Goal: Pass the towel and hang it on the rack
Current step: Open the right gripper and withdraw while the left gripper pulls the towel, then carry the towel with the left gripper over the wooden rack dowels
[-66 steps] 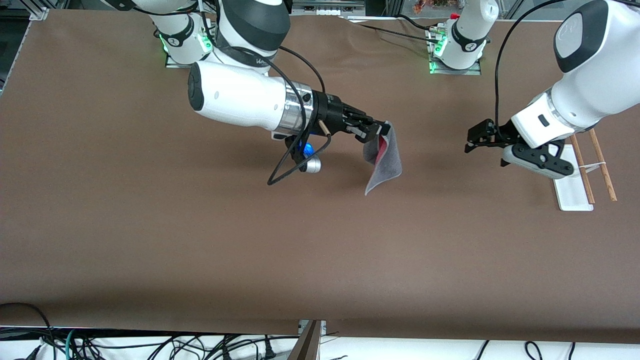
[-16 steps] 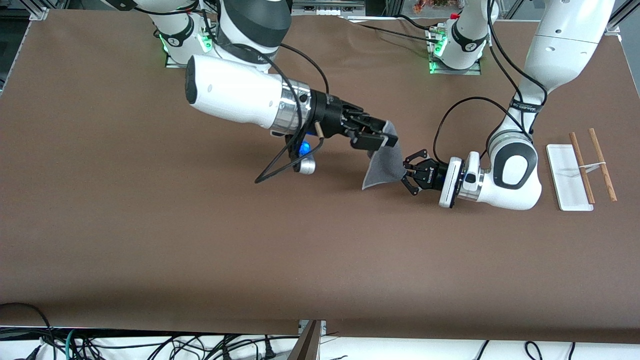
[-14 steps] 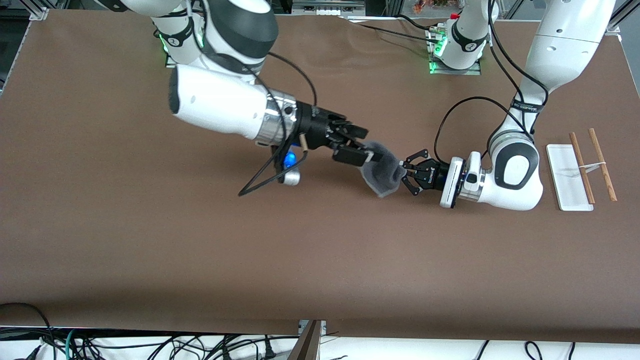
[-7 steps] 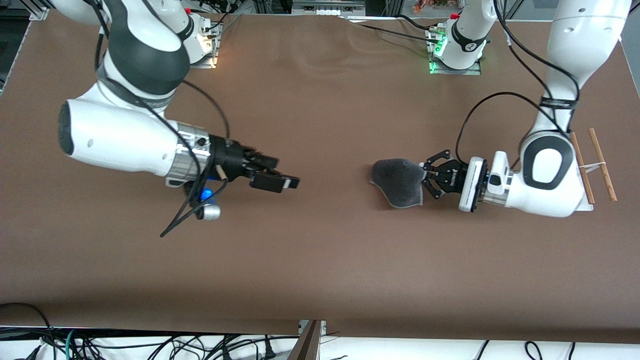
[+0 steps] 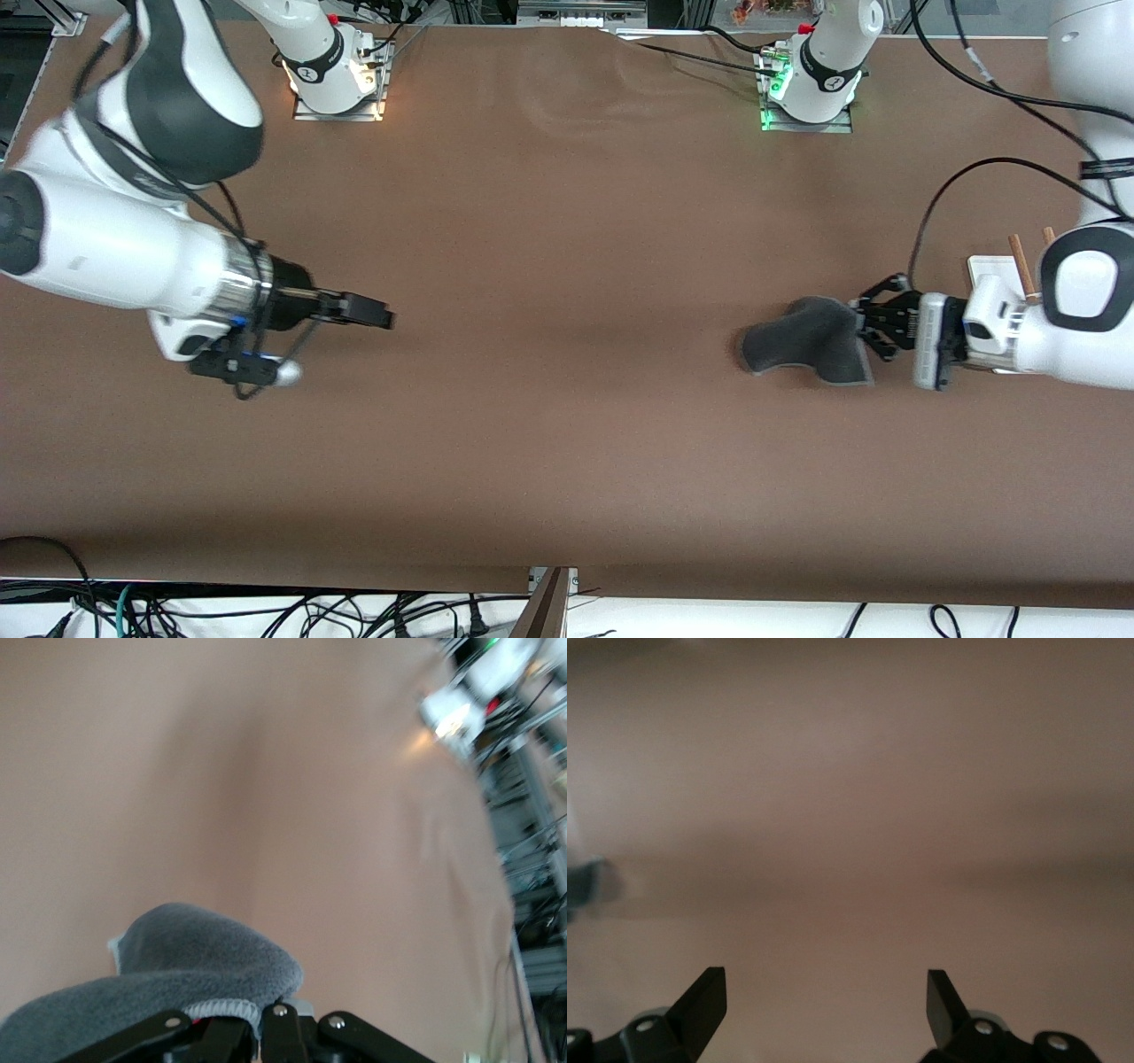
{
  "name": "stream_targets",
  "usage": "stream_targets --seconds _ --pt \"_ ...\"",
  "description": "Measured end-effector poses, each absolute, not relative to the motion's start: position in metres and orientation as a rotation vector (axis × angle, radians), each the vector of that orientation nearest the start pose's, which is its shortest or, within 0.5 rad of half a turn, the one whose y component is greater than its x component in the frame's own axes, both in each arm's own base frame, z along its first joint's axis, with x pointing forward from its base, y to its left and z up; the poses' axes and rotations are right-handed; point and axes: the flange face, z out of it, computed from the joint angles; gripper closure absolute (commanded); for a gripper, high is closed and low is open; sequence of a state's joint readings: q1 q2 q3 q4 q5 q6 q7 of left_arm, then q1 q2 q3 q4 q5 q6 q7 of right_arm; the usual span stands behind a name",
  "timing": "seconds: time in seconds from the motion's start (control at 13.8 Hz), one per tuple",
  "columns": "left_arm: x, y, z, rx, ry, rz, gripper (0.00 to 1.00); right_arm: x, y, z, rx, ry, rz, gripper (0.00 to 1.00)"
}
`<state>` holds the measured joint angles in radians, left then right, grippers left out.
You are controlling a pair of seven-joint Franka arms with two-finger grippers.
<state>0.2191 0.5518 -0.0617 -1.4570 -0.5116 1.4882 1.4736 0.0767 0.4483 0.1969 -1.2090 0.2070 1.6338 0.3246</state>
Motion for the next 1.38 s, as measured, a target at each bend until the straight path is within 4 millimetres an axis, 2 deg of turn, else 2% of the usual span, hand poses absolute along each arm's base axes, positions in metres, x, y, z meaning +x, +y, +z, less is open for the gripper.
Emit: stream_targets --seconds 0.15,0.22,0.29,0.51,0.65,0.87,1.09,1.24,1.38 --pt "0.649 0.117 0.369 2.112 -1.385 0.018 1.00 0.643 0.117 0.546 -2.948 0.059 0.107 0.00" --pt "0.647 0.144 0.378 2.176 -1.392 -0.011 1.00 0.631 0.098 0.551 -3.008 0.043 0.096 0.00" --pt "0.645 0.167 0.387 2.238 -1.406 -0.052 1.00 0.620 0.088 0.555 -3.058 0.033 0.092 0.00" --pt "0.637 0.218 0.413 2.383 -1.416 -0.155 1.00 0.598 0.090 0.564 -3.120 0.002 0.116 0.00" --pt "0.626 0.249 0.420 2.450 -1.377 -0.214 1.00 0.594 0.096 0.570 -3.121 -0.014 0.104 0.00" --pt "0.601 0.300 0.422 2.527 -1.285 -0.285 1.00 0.592 0.103 0.572 -3.121 -0.033 0.100 0.00" --pt "0.573 0.349 0.421 2.536 -1.287 -0.344 1.00 0.589 0.115 0.572 -3.122 -0.058 0.106 0.00" --pt "0.553 0.381 0.416 2.517 -1.294 -0.349 1.00 0.586 0.118 0.571 -3.124 -0.062 0.135 0.00" --pt "0.540 0.401 0.405 2.496 -1.297 -0.342 1.00 0.586 0.117 0.570 -3.125 -0.061 0.143 0.00"
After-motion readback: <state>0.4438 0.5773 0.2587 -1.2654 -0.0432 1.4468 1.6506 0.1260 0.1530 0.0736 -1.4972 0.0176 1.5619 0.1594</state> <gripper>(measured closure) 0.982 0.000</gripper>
